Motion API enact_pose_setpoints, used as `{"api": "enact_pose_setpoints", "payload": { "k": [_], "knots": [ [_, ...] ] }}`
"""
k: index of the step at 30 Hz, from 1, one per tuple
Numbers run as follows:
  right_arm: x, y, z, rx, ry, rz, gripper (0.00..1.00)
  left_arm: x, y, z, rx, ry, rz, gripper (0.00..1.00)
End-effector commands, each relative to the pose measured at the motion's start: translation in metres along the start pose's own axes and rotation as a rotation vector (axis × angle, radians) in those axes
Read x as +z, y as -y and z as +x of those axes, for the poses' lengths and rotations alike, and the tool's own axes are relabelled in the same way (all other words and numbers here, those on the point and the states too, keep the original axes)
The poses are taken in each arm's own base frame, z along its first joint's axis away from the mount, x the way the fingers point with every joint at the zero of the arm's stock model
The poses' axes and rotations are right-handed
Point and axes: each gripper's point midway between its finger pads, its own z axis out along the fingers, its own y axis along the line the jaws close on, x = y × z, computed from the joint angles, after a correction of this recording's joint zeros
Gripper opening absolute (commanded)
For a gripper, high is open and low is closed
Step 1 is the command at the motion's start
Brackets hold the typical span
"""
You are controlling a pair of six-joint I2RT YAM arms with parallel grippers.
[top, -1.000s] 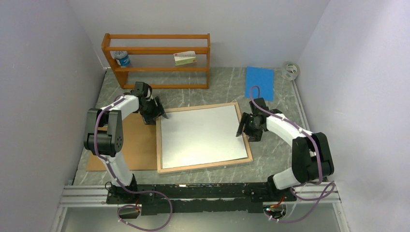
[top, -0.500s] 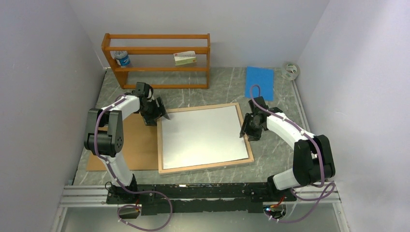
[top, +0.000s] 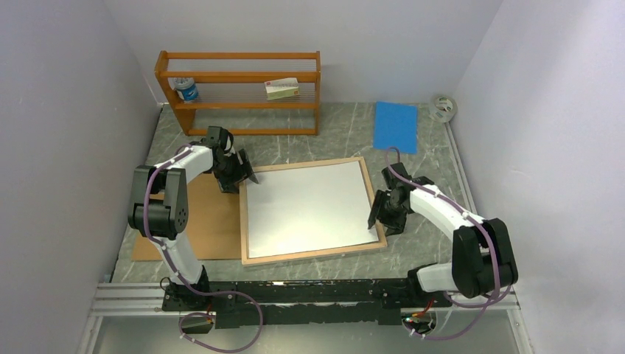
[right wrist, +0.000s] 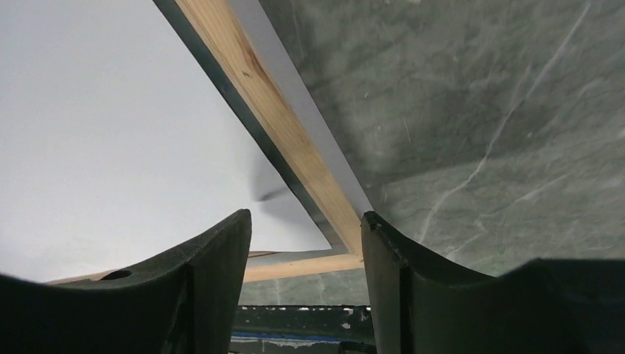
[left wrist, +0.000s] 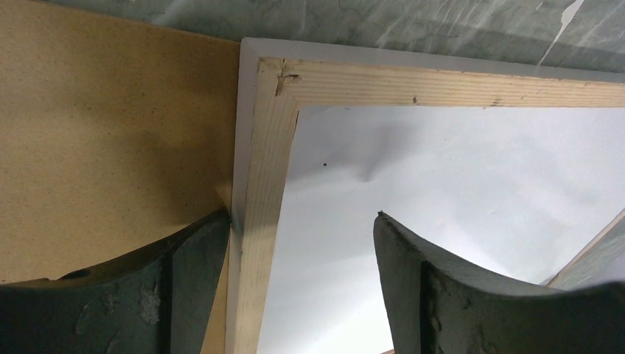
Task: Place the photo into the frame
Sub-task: Adjust the photo frame at the center of the board.
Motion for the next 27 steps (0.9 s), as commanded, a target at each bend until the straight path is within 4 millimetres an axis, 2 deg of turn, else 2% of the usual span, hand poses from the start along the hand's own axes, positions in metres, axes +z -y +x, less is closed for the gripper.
{"api": "enact_pose_setpoints", "payload": {
  "k": [1,7,10,12,15,21,27],
  "knots": [
    [0.002,-0.011,0.006,0.035,0.004,-0.082,0.60,0.005,-0.012,0.023,-0.041,-0.081,-0.033,0.78],
    [-0.001,-0.012,0.005,0.054,0.018,-0.089,0.47,0.007,-0.011,0.028,-0.048,-0.095,-0.014,0.77],
    [-0.005,-0.007,0.001,0.057,0.041,-0.053,0.48,0.007,-0.011,0.028,-0.051,-0.097,-0.015,0.77],
    [-0.011,-0.005,-0.004,0.057,0.068,-0.038,0.56,0.007,-0.013,0.029,-0.052,-0.095,-0.024,0.77],
    [-0.016,-0.008,-0.007,0.052,0.085,-0.058,0.59,0.008,-0.015,0.029,-0.051,-0.096,-0.033,0.77],
    [-0.012,-0.013,-0.005,0.048,0.076,-0.091,0.44,0.010,-0.018,0.030,-0.054,-0.096,-0.043,0.77],
    [0.002,-0.015,-0.003,0.046,0.049,-0.099,0.45,0.011,-0.016,0.032,-0.058,-0.106,-0.032,0.77]
  ]
}}
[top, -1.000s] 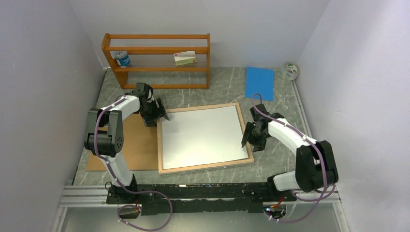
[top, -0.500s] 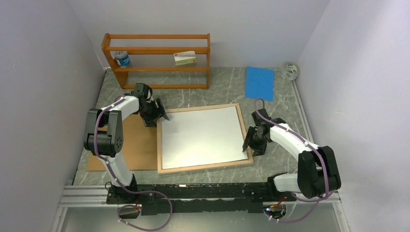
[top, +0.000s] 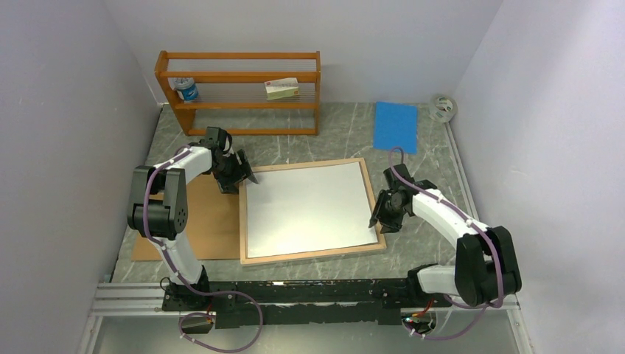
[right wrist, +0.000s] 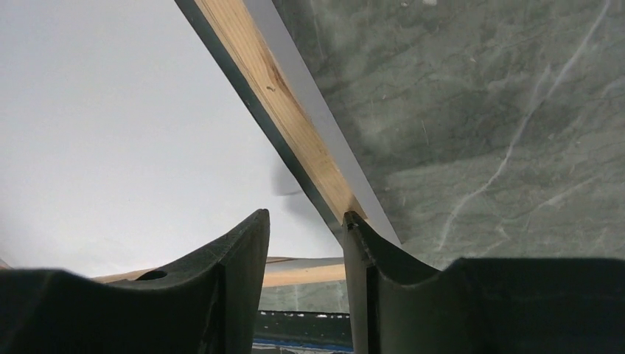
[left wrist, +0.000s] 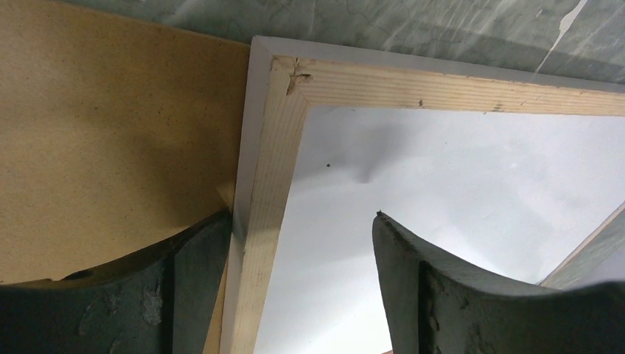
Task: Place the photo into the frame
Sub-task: Adjust the photo frame at the center of the board.
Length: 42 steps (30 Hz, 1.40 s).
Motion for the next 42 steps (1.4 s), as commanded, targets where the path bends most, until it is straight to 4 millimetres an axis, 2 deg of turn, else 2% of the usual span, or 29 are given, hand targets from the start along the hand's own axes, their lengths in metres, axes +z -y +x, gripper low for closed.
{"api": "enact_pose_setpoints", "payload": {
  "k": [1,6,9,11,14,18,24,27,30,36,39,42],
  "knots": [
    [0.008,-0.009,-0.002,0.000,0.001,-0.041,0.46,0.009,-0.014,0.032,-0.034,-0.108,-0.038,0.77],
    [0.022,-0.011,0.009,0.004,-0.045,-0.077,0.47,0.010,-0.009,0.032,-0.034,-0.117,-0.011,0.76],
    [0.024,-0.021,0.015,0.001,-0.071,-0.148,0.47,0.010,-0.006,0.033,-0.036,-0.122,0.011,0.76],
    [0.023,-0.032,0.014,0.001,-0.069,-0.213,0.48,0.011,-0.003,0.034,-0.039,-0.128,0.028,0.76],
    [0.022,-0.036,0.014,0.000,-0.072,-0.238,0.48,0.012,-0.001,0.036,-0.045,-0.133,0.043,0.76],
    [0.012,-0.043,0.000,-0.014,-0.020,-0.258,0.49,0.012,-0.002,0.035,-0.044,-0.126,0.037,0.76],
    [-0.017,-0.039,-0.043,-0.042,0.157,-0.159,0.54,0.007,-0.004,0.025,-0.022,-0.087,0.009,0.78],
    [-0.021,-0.043,-0.067,-0.052,0.227,-0.132,0.58,0.004,-0.003,0.020,-0.011,-0.067,0.010,0.80],
    [-0.016,-0.049,-0.097,-0.034,0.284,-0.113,0.60,0.004,-0.002,0.018,-0.006,-0.054,0.017,0.82],
    [0.005,-0.077,-0.159,-0.022,0.357,-0.133,0.61,0.006,-0.003,0.020,-0.010,-0.058,0.026,0.83],
    [0.017,-0.092,-0.181,-0.039,0.364,-0.147,0.57,0.008,-0.005,0.021,-0.006,-0.063,0.024,0.83],
    [0.030,-0.101,-0.193,-0.050,0.352,-0.151,0.49,0.009,-0.006,0.022,0.007,-0.069,0.024,0.83]
  ]
}}
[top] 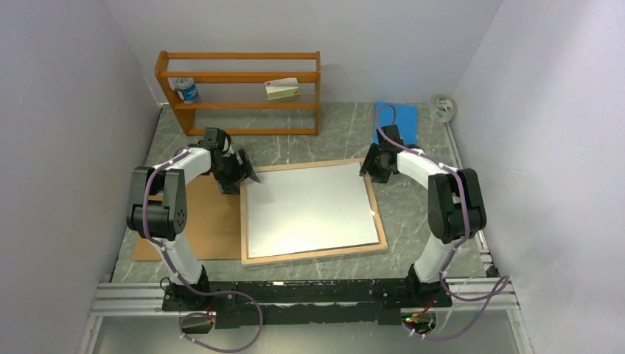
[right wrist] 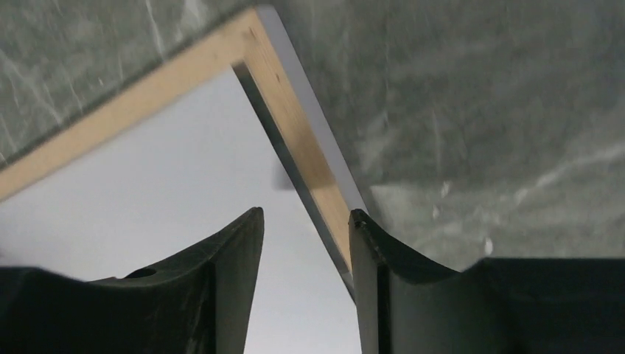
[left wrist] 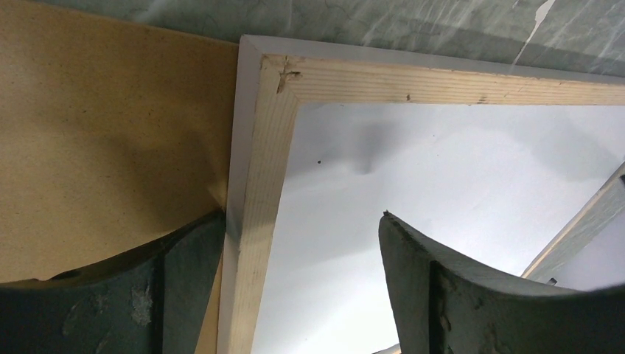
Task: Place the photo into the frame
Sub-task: Adjust the photo frame at the center of the board.
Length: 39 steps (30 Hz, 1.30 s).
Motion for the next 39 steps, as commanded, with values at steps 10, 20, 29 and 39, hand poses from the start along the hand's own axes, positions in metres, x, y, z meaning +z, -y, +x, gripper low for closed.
{"api": "enact_pose_setpoints", "payload": {
  "k": [10,20,29,39],
  "knots": [
    [0.038,-0.028,-0.029,-0.055,0.017,-0.082,0.42,0.013,-0.011,0.022,0.026,-0.088,0.010,0.82],
    [0.053,-0.035,-0.013,-0.064,-0.049,-0.148,0.39,0.019,-0.007,0.022,0.029,-0.112,0.042,0.81],
    [0.064,-0.032,-0.002,-0.095,-0.086,-0.156,0.39,0.021,-0.005,0.023,0.024,-0.123,0.053,0.81],
    [0.031,-0.038,-0.034,-0.098,0.014,-0.120,0.45,0.017,-0.008,0.018,0.023,-0.099,0.023,0.81]
  ]
}}
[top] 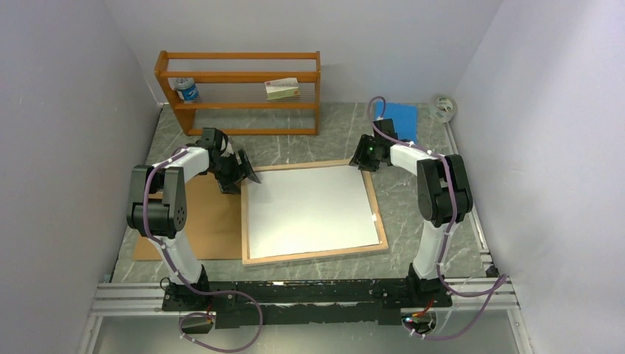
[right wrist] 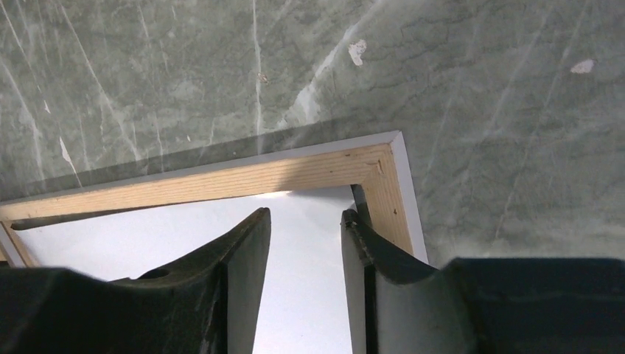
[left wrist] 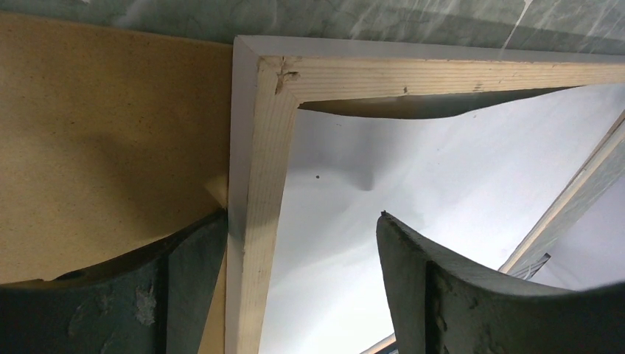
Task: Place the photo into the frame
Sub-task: Adjust the photo frame at the center of the board.
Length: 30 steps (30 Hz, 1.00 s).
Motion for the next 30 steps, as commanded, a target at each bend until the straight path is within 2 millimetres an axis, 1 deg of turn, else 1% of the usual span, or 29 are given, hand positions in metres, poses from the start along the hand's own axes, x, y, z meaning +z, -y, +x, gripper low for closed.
{"api": "enact_pose_setpoints", "payload": {
  "k": [1,3,5,8,11,18,25,28,30],
  "knots": [
    [-0.026,0.004,-0.008,-0.019,0.015,0.088,0.47,0.015,-0.009,0.013,-0.004,-0.048,-0.035,0.81],
    [-0.039,0.001,-0.018,-0.022,0.045,0.104,0.53,0.011,-0.008,0.010,0.001,-0.025,-0.035,0.83],
    [-0.047,-0.002,-0.024,-0.031,0.065,0.106,0.58,0.008,-0.005,0.006,0.008,-0.008,-0.028,0.84],
    [-0.054,-0.002,-0.025,-0.038,0.072,0.111,0.62,0.005,-0.004,0.004,0.016,0.002,-0.022,0.85],
    [-0.053,0.001,-0.020,-0.035,0.060,0.119,0.63,0.005,-0.005,0.005,0.013,0.000,-0.024,0.85],
    [-0.050,0.009,0.001,-0.013,-0.001,0.139,0.62,0.005,-0.007,0.007,0.005,0.002,-0.024,0.84],
    [-0.043,0.016,0.027,-0.016,-0.082,0.154,0.47,0.008,-0.007,0.010,-0.010,-0.010,-0.009,0.82],
    [-0.040,0.023,0.035,-0.019,-0.104,0.190,0.47,0.008,-0.007,0.012,-0.011,-0.016,-0.002,0.82],
    [-0.036,0.030,0.040,-0.024,-0.120,0.214,0.48,0.009,-0.005,0.013,-0.010,-0.023,0.013,0.82]
  ]
}}
